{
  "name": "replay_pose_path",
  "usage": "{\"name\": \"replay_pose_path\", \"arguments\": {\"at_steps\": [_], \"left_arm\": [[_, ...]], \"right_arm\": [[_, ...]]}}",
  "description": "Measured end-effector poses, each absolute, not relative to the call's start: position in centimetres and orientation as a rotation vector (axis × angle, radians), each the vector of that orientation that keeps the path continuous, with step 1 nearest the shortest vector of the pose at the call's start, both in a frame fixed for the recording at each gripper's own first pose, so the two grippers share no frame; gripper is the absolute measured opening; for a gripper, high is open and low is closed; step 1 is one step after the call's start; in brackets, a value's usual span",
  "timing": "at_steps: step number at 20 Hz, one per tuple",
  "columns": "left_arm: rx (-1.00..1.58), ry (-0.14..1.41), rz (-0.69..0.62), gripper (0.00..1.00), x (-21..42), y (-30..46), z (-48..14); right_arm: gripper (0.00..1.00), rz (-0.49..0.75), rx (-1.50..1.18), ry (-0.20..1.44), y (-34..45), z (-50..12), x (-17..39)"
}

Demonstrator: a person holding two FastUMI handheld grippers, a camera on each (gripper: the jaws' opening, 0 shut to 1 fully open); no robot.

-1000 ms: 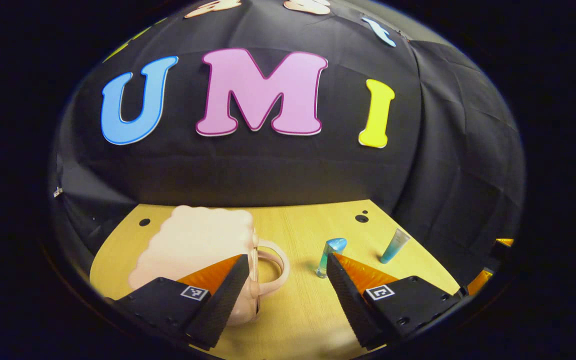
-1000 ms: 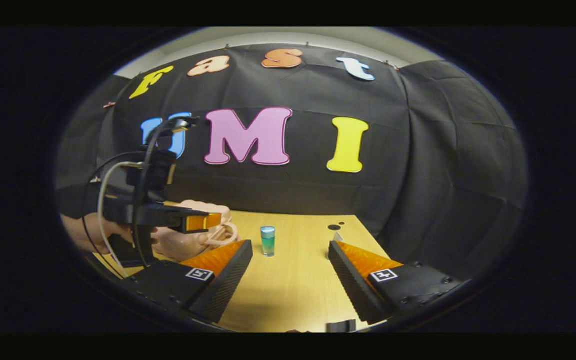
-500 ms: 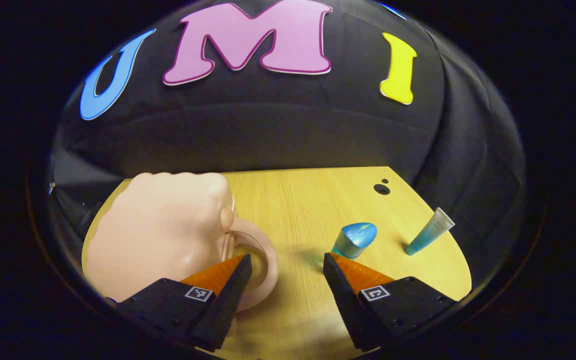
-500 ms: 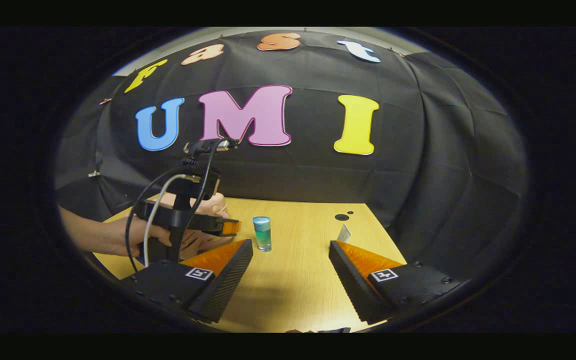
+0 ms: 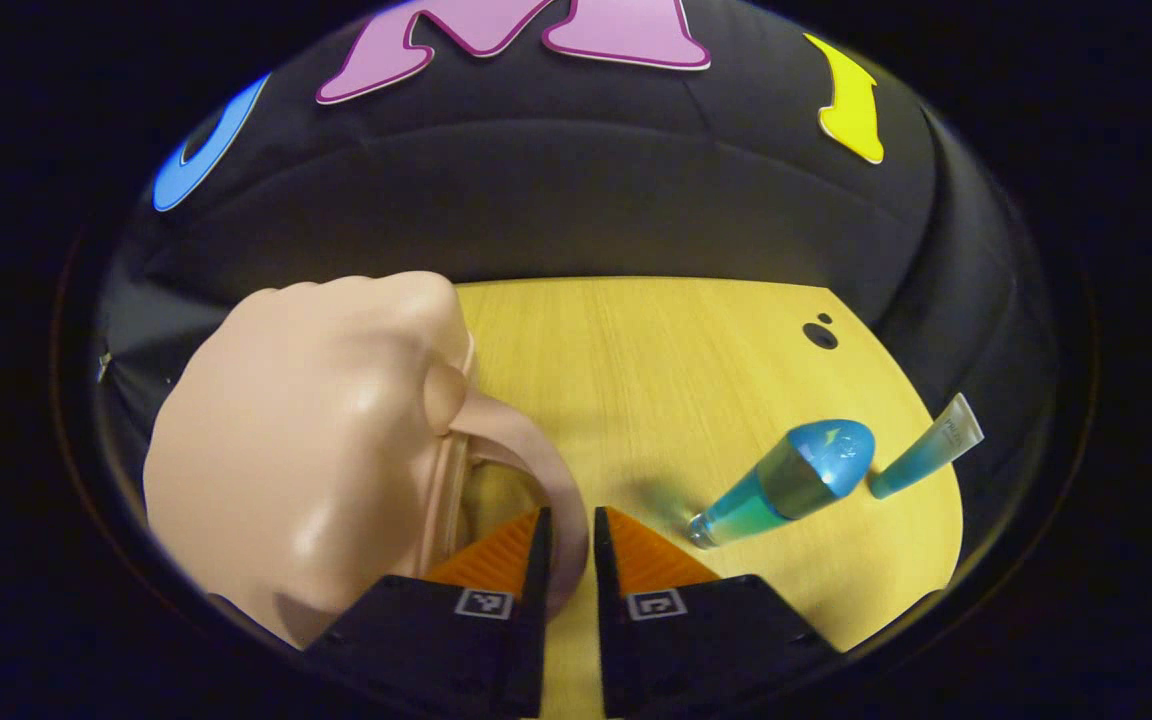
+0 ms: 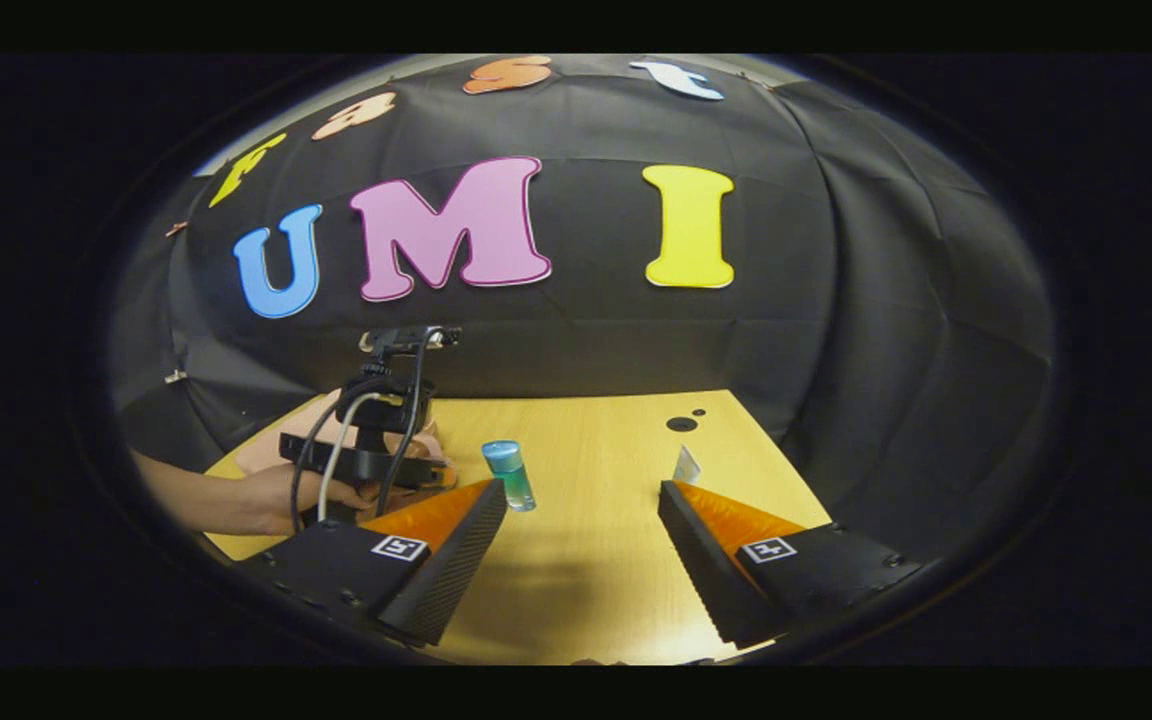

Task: First open the suitcase, pack the skin care products into it, and then close the suitcase.

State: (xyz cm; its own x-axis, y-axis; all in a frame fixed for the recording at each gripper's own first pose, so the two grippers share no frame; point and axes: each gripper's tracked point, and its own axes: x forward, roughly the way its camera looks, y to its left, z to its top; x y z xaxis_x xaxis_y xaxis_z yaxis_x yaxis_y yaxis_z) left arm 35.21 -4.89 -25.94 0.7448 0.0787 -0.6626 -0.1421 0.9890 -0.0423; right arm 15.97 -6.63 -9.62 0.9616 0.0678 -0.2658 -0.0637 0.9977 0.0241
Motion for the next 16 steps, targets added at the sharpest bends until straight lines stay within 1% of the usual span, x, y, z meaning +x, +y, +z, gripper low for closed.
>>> {"name": "replay_pose_path", "arguments": {"at_steps": [3,4,5,6,8,9,10,11,13,16], "left_arm": [[-0.1,0.705,0.091,0.19,34.8,-5.3,-24.8],[-0.096,0.686,0.087,0.15,34.8,-5.3,-24.3],[-0.095,0.669,0.081,0.18,34.8,-5.4,-23.5],[-0.096,0.657,0.079,0.12,34.6,-5.4,-22.8],[-0.121,0.635,0.088,0.11,34.0,-5.1,-20.5],[-0.136,0.615,0.094,0.1,33.7,-4.5,-18.8],[-0.157,0.596,0.087,0.11,33.2,-4.1,-16.9],[-0.163,0.574,0.079,0.1,32.7,-3.4,-14.6],[-0.13,0.532,0.075,0.1,31.9,-0.9,-10.2],[-0.161,0.507,0.07,0.1,30.1,4.5,-4.0]], "right_arm": [[0.96,0.094,0.006,0.283,-5.8,-10.0,15.8],[0.96,0.102,0.005,0.284,-5.6,-9.9,15.8],[0.96,0.11,0.005,0.282,-5.5,-9.8,15.6],[0.96,0.114,0.003,0.28,-5.4,-9.6,15.5],[0.96,0.116,0.006,0.283,-5.3,-9.5,15.2],[0.96,0.117,0.011,0.283,-5.2,-9.3,14.9],[1.0,0.117,0.015,0.283,-5.1,-9.2,14.8],[0.96,0.117,0.014,0.283,-5.0,-9.0,14.7],[0.96,0.124,0.01,0.284,-4.4,-8.9,14.5],[0.97,0.14,0.01,0.268,-3.1,-7.9,14.5]]}}
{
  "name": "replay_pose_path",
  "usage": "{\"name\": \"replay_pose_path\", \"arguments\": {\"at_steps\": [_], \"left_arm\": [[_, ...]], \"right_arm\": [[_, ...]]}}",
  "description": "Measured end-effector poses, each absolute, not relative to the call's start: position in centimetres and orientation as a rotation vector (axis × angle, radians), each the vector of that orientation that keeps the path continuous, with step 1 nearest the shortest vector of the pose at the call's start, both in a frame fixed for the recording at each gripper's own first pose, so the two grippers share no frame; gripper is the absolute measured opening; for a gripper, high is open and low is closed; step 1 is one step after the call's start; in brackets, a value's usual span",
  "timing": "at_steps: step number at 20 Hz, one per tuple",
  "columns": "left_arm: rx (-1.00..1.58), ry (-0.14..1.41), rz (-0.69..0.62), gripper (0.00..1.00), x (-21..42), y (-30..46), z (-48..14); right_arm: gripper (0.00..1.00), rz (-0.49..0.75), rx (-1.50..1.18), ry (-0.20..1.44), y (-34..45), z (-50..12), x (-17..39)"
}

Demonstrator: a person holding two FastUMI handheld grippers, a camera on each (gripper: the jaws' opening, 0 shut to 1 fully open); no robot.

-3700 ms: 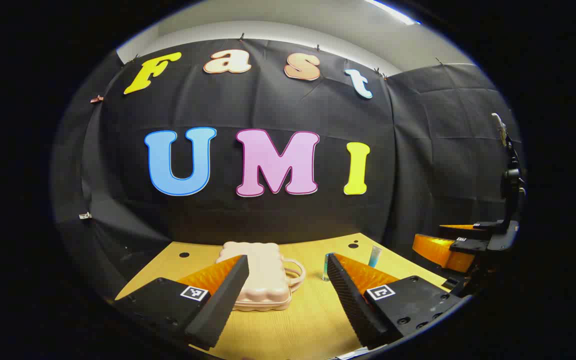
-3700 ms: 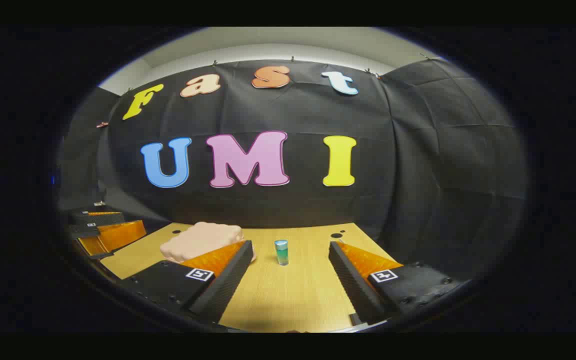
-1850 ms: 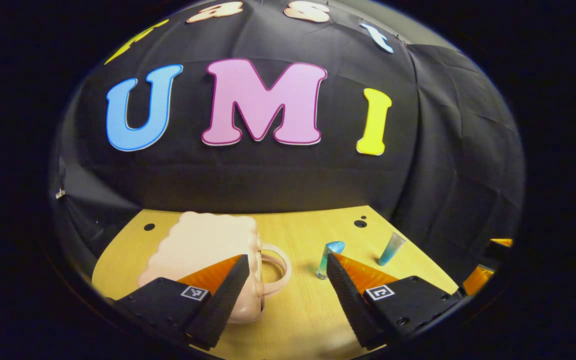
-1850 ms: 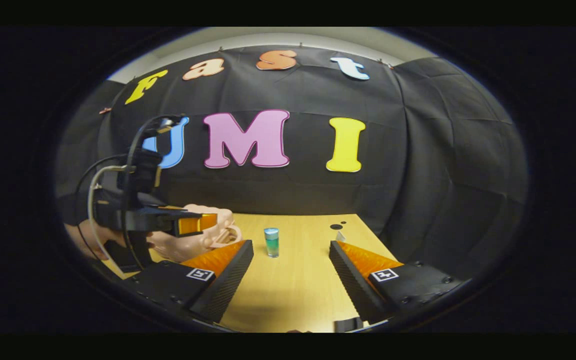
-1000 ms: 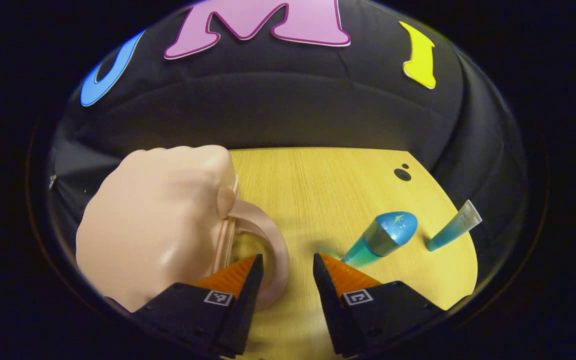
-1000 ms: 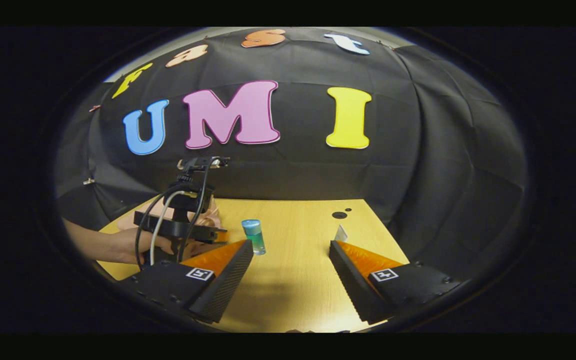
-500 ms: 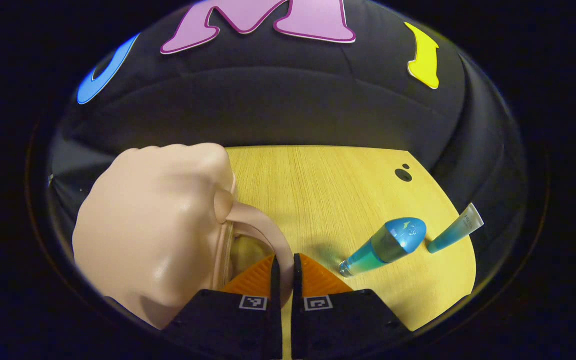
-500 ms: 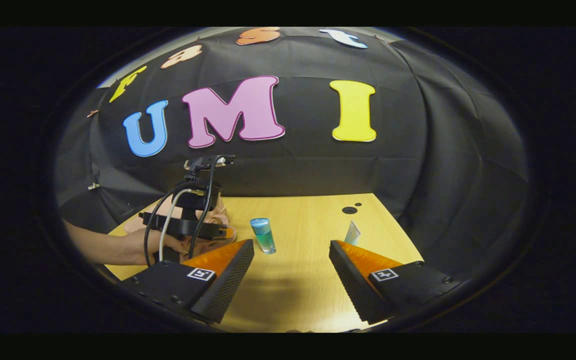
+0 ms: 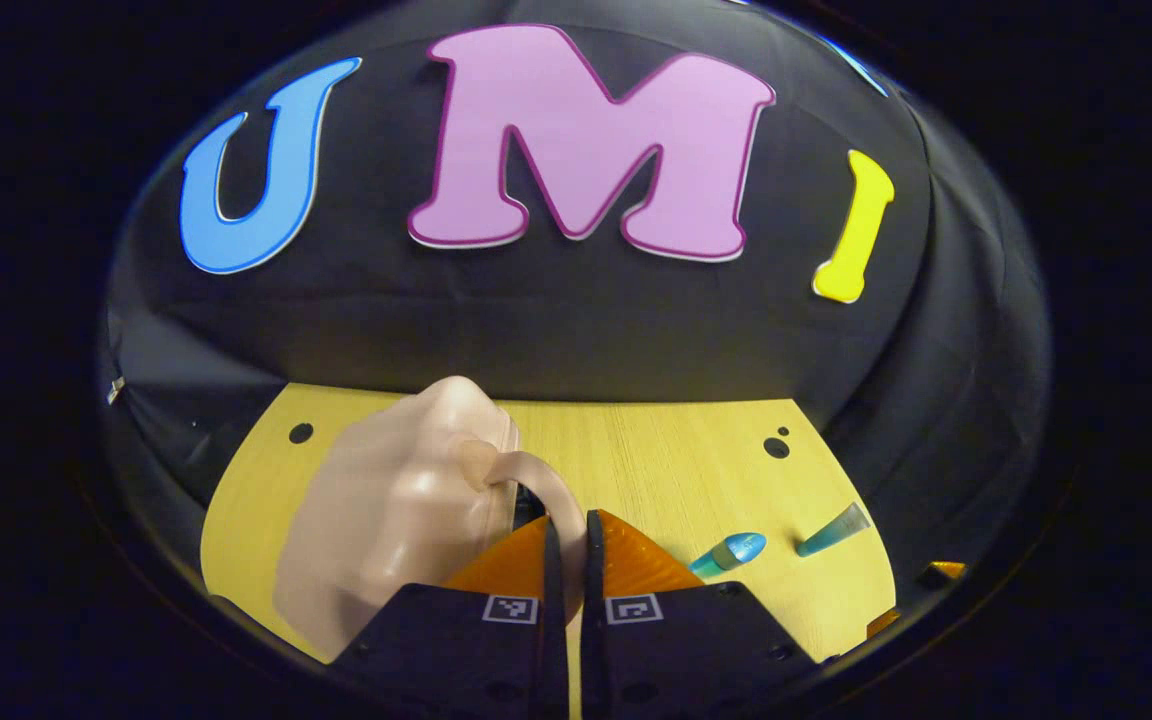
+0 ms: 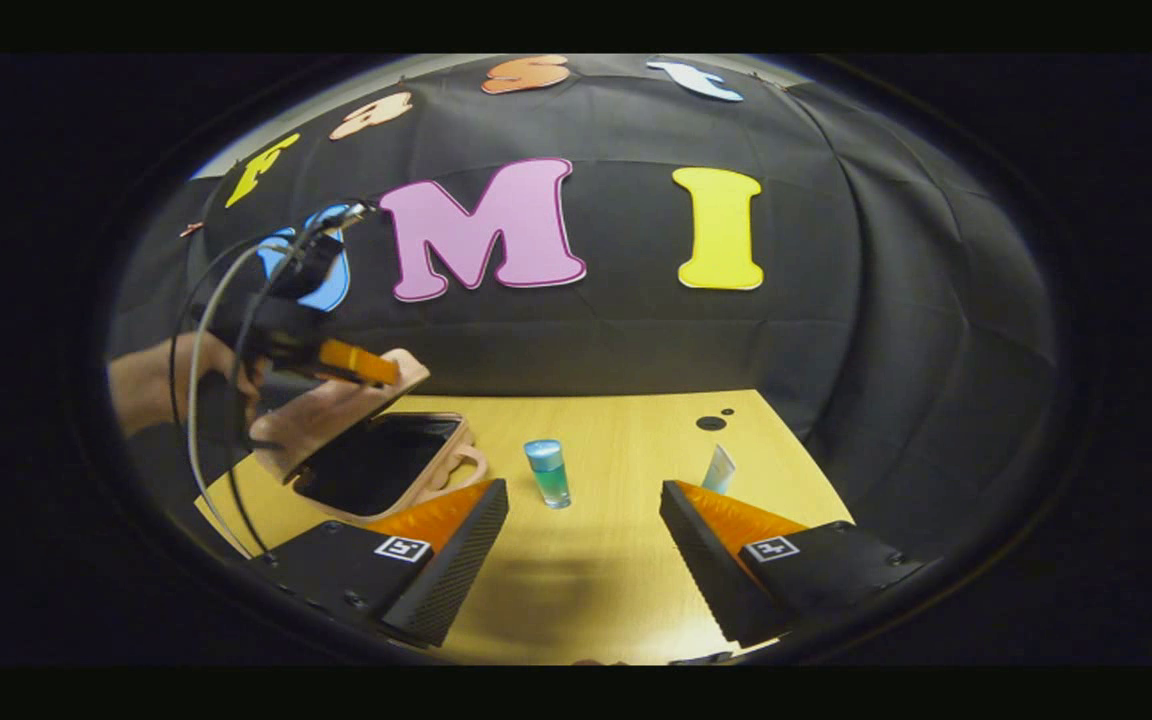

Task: First open the suitcase, pack the skin care products into it, and then close the suitcase.

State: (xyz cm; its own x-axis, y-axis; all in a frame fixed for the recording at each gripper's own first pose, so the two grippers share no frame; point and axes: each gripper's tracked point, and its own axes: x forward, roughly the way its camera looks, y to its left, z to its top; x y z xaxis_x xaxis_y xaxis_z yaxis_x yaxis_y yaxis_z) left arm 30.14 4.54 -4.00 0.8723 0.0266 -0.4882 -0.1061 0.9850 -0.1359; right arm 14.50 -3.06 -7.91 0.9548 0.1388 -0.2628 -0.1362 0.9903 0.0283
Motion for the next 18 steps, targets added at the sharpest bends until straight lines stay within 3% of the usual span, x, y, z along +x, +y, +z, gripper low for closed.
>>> {"name": "replay_pose_path", "arguments": {"at_steps": [3,11,15,18], "left_arm": [[-0.05,0.478,0.1,0.1,28.1,11.9,-0.5],[0.138,0.435,0.282,0.1,22.9,31.5,0.2],[0.119,0.442,0.344,0.13,21.7,40.4,-3.5],[0.013,0.503,0.389,0.1,22.0,46.8,-9.2]], "right_arm": [[0.98,0.136,-0.008,0.252,-1.5,-7.0,14.2],[0.97,0.112,-0.074,0.243,2.0,-5.4,12.9],[0.98,0.074,-0.091,0.223,2.9,-4.1,12.5],[0.97,0.04,-0.12,0.238,2.6,-4.2,11.7]]}}
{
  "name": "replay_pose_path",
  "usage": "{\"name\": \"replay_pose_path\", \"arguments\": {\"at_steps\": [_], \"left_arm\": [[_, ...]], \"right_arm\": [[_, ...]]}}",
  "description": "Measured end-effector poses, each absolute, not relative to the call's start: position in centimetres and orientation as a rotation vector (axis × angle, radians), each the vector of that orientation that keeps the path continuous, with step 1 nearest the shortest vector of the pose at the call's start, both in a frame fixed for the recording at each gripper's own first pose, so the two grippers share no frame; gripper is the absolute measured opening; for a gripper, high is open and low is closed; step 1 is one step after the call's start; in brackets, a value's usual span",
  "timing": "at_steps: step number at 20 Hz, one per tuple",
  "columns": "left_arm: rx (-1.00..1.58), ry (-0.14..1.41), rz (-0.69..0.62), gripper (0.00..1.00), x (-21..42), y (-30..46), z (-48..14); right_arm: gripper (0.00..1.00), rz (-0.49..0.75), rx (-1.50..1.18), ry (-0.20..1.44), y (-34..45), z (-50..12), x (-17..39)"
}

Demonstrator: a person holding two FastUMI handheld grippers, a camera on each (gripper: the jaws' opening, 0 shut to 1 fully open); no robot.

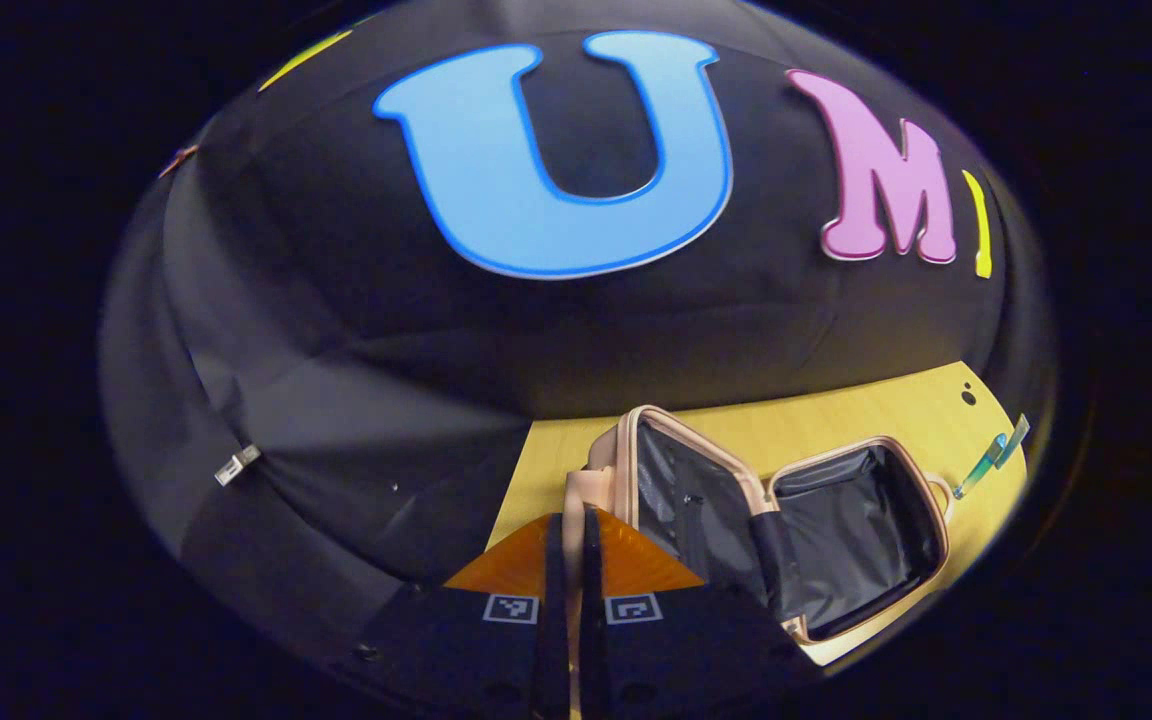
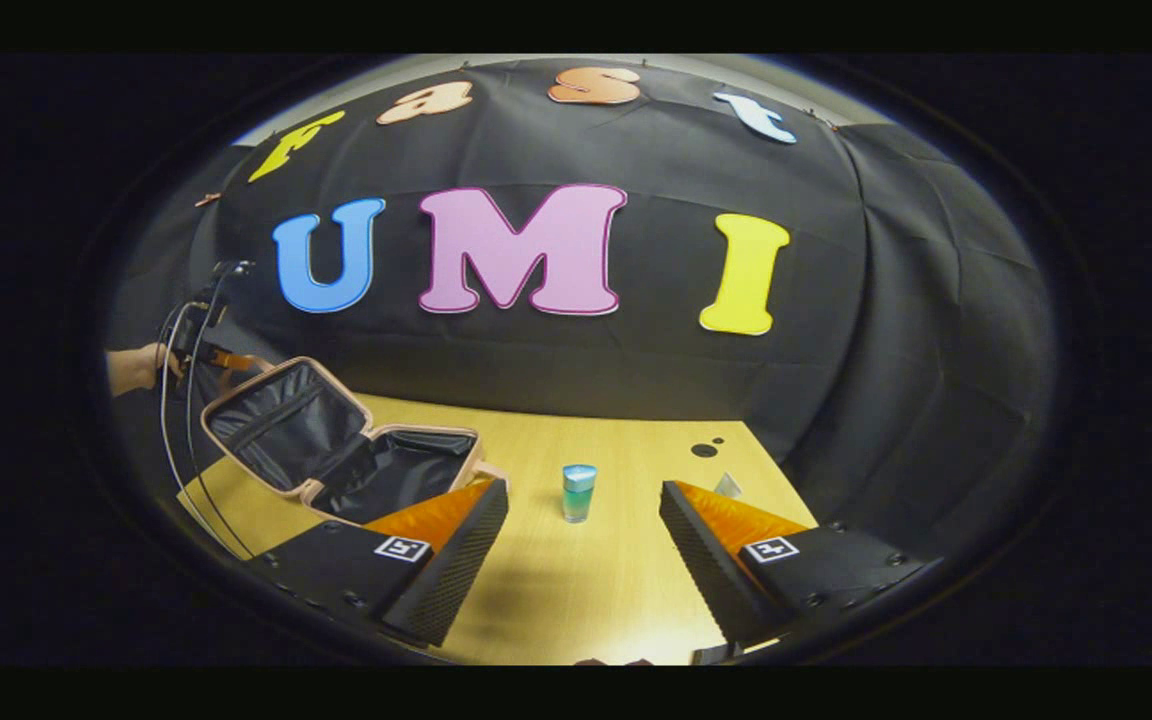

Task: First open the suitcase, pack the skin care products into it, and then close the suitcase.

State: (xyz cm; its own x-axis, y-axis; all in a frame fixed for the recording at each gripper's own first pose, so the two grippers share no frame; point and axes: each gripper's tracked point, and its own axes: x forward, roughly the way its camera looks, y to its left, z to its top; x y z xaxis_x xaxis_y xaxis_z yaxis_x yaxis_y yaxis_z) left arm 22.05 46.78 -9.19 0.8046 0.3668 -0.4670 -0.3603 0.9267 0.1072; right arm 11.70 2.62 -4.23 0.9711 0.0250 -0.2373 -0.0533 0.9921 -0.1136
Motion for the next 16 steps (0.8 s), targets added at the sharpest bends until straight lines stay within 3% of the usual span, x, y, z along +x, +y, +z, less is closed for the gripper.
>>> {"name": "replay_pose_path", "arguments": {"at_steps": [8,9,12,15,16], "left_arm": [[-0.109,0.603,0.445,0.11,23.8,51.9,-21.5],[-0.105,0.62,0.469,0.12,23.8,52.3,-22.3],[-0.034,0.563,0.495,0.19,23.9,52.7,-20.0],[-0.011,0.465,0.394,0.37,24.5,48.9,-15.0],[-0.014,0.414,0.338,0.5,24.8,45.9,-12.9]], "right_arm": [[0.97,-0.069,-0.122,0.276,1.4,-4.3,10.1],[0.93,-0.079,-0.108,0.291,1.2,-4.6,10.0],[0.97,-0.109,-0.115,0.279,0.6,-4.4,8.8],[0.97,-0.13,-0.106,0.251,-0.1,-3.7,8.7],[0.97,-0.137,-0.106,0.249,-0.3,-3.8,8.4]]}}
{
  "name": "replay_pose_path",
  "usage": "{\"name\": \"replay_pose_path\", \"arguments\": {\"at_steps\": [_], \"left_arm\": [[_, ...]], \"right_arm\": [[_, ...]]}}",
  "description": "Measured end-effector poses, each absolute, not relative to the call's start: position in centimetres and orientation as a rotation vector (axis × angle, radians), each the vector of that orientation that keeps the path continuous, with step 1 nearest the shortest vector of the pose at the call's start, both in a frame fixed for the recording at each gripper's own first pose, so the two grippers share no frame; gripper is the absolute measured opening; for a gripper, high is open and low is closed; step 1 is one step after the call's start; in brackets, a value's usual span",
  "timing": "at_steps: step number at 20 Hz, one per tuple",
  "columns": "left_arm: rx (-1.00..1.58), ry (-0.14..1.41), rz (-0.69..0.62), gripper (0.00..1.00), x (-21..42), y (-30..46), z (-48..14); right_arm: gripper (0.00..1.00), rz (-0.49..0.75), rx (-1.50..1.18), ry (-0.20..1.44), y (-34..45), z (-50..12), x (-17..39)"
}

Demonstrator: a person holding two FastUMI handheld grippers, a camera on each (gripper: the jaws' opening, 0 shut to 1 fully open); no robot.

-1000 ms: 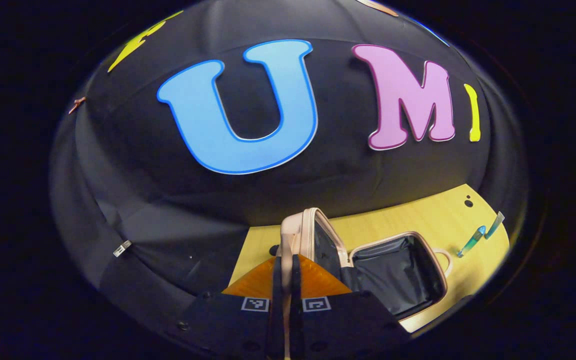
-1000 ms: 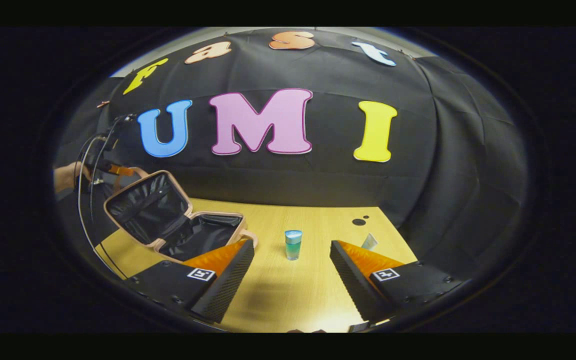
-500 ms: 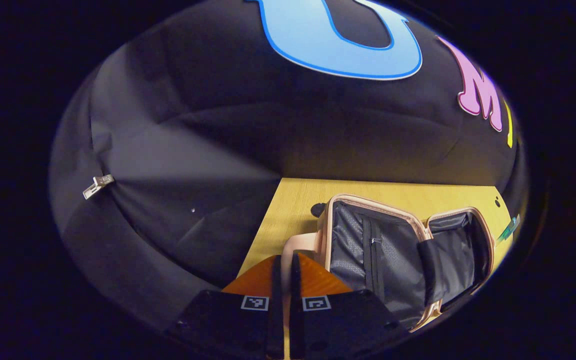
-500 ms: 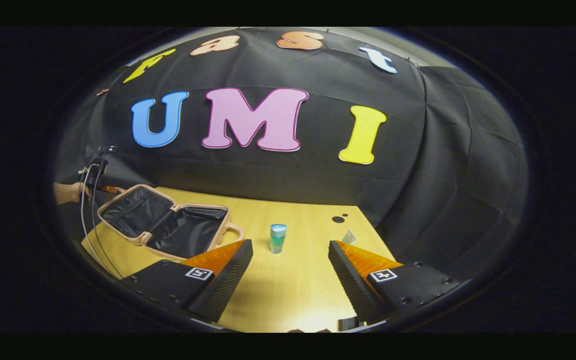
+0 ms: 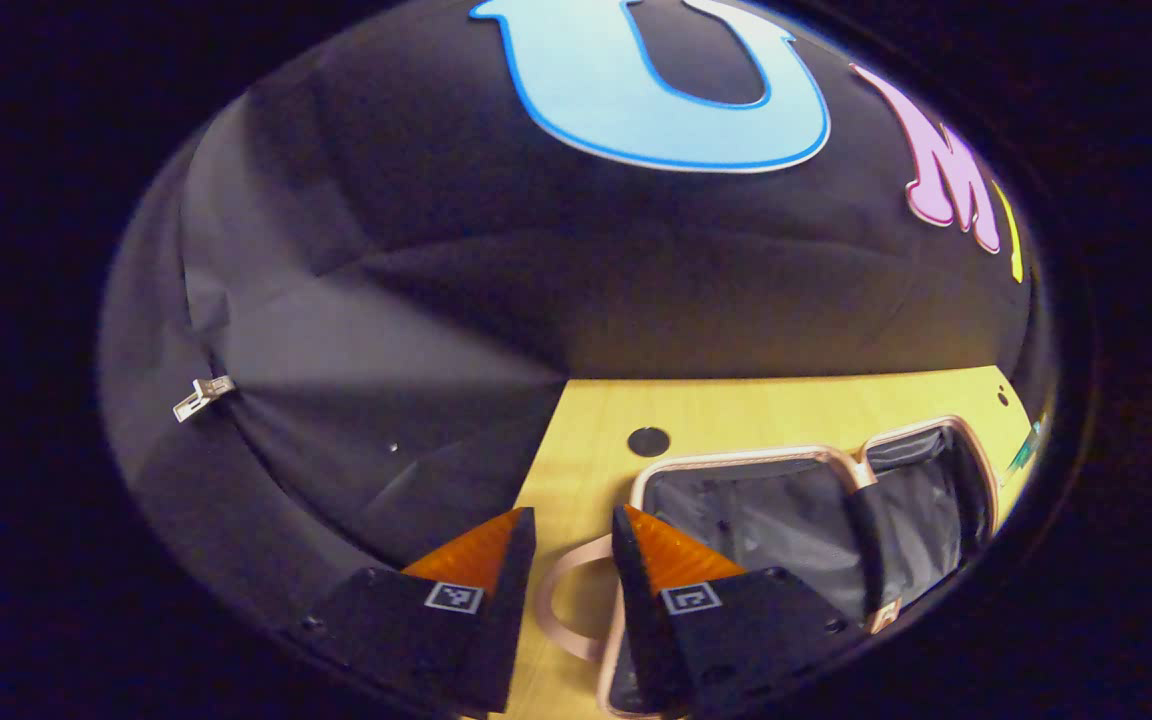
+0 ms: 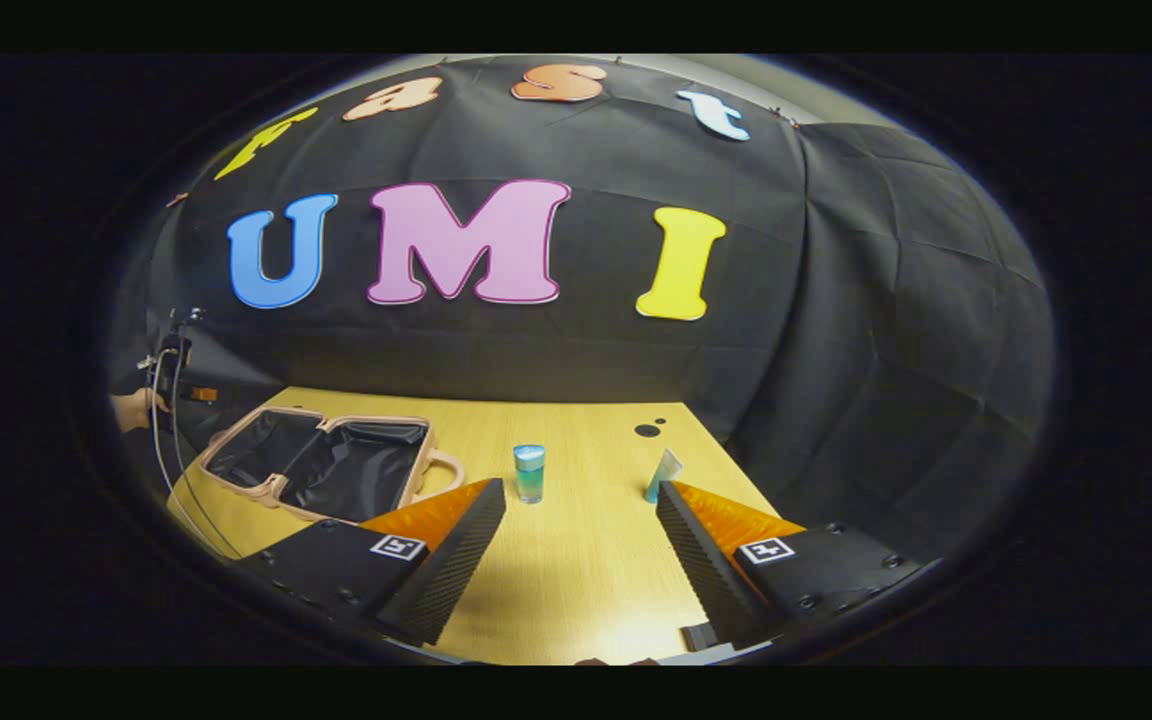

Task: First open the suitcase, pack the skin care products into it, and then close the suitcase.

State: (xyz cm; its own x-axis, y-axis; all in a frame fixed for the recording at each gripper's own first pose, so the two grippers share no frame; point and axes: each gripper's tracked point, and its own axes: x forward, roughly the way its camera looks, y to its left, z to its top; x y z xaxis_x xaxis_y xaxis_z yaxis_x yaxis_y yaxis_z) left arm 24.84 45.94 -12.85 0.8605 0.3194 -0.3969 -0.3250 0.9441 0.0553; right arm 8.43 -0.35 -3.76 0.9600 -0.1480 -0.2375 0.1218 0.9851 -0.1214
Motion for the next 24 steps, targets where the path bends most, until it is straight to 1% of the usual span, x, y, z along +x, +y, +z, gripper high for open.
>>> {"name": "replay_pose_path", "arguments": {"at_steps": [1,2,3,4,6,7,8,9,12,15,17,19,23,24], "left_arm": [[-0.003,0.35,0.291,0.58,25.2,42.6,-10.5],[0.019,0.291,0.252,0.86,25.6,39.5,-8.7],[0.041,0.248,0.215,0.95,25.0,36.0,-6.7],[0.056,0.207,0.182,0.98,25.2,32.9,-5.9],[0.051,0.149,0.097,0.97,25.1,25.5,-4.2],[0.054,0.132,0.062,0.96,25.0,21.7,-3.5],[0.063,0.11,0.027,0.98,25.1,18.5,-3.2],[0.074,0.096,-0.009,0.98,25.0,15.0,-3.0],[0.058,0.104,-0.101,0.98,25.3,5.0,-4.8],[-0.045,0.173,-0.168,0.98,26.1,-4.3,-8.8],[-0.086,0.213,-0.209,0.98,26.5,-8.3,-11.1],[-0.072,0.242,-0.242,0.98,27.4,-12.2,-13.6],[-0.046,0.318,-0.297,0.99,30.2,-17.5,-18.5],[-0.038,0.337,-0.285,0.98,31.1,-17.9,-19.9]], "right_arm": [[0.97,-0.144,-0.105,0.242,-0.6,-3.7,8.1],[0.97,-0.148,-0.104,0.232,-0.9,-3.6,7.8],[0.97,-0.154,-0.104,0.225,-1.3,-3.3,7.6],[0.97,-0.16,-0.102,0.217,-1.8,-3.2,7.5],[0.97,-0.177,-0.085,0.198,-3.1,-2.7,7.7],[1.0,-0.183,-0.073,0.191,-3.7,-2.5,8.0],[0.97,-0.188,-0.062,0.187,-4.5,-2.4,8.3],[0.97,-0.19,-0.051,0.183,-5.1,-2.3,8.7],[0.97,-0.181,-0.034,0.186,-7.2,-2.3,9.9],[0.97,-0.167,-0.021,0.201,-9.3,-2.7,11.3],[0.97,-0.149,-0.013,0.225,-10.5,-3.6,12.3],[0.97,-0.128,-0.016,0.263,-11.6,-5.1,13.1],[0.97,-0.084,-0.056,0.321,-13.7,-7.9,15.1],[0.92,-0.077,-0.069,0.335,-14.2,-8.7,15.8]]}}
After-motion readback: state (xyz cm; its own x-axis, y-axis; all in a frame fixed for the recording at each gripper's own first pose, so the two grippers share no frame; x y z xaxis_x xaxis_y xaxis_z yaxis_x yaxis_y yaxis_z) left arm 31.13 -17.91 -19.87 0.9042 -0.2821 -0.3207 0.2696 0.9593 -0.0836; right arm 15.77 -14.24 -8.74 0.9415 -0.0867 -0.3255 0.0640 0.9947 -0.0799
